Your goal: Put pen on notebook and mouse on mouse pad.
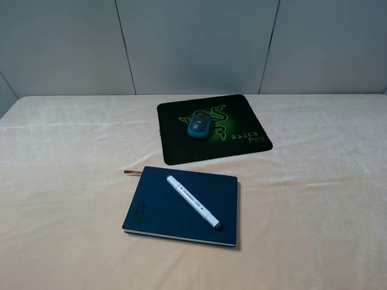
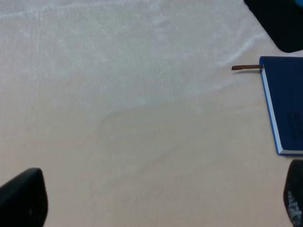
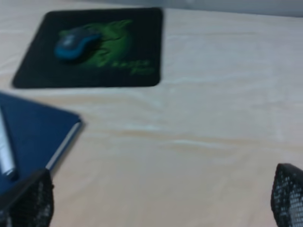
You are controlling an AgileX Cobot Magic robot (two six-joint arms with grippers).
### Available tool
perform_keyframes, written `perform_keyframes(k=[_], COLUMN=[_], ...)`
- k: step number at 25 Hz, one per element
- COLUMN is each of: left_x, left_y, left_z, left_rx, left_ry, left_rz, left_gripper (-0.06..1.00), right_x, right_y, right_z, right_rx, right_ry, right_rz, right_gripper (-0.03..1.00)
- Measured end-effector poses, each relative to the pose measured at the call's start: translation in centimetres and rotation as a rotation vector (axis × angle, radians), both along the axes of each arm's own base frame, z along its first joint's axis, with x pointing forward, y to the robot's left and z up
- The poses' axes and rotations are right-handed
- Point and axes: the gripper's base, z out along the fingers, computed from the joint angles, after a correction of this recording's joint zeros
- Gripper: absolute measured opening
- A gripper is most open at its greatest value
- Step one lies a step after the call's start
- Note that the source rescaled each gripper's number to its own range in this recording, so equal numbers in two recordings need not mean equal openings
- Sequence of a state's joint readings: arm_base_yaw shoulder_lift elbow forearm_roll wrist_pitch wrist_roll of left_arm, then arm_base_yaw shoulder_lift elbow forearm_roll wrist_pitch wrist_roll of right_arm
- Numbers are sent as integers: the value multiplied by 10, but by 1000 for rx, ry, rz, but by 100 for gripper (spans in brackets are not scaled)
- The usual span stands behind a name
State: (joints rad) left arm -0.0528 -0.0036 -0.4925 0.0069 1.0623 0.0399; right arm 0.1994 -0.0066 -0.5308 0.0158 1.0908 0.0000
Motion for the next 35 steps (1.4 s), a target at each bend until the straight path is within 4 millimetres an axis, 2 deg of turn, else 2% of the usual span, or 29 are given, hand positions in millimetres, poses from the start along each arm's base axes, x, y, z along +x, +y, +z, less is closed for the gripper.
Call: perform_keyframes(k=[7,23,29,35], left_x=[0,0,0,0], left_y=[0,0,0,0], left_z=[0,0,0,0], left_rx=[0,0,0,0], left_ry=[0,0,0,0], left_rz=[0,0,0,0], left_gripper=[100,100,100,100], right_x=[6,6,6,6], right_y=[0,0,1,1], right_z=[-5,-4,-4,-4], right_rx=[-14,-14,-15,-15], right_ry=[-23,-26,-26,-26], right_rz=[-82,-93,-175,-184], right_gripper=[100,100,100,100])
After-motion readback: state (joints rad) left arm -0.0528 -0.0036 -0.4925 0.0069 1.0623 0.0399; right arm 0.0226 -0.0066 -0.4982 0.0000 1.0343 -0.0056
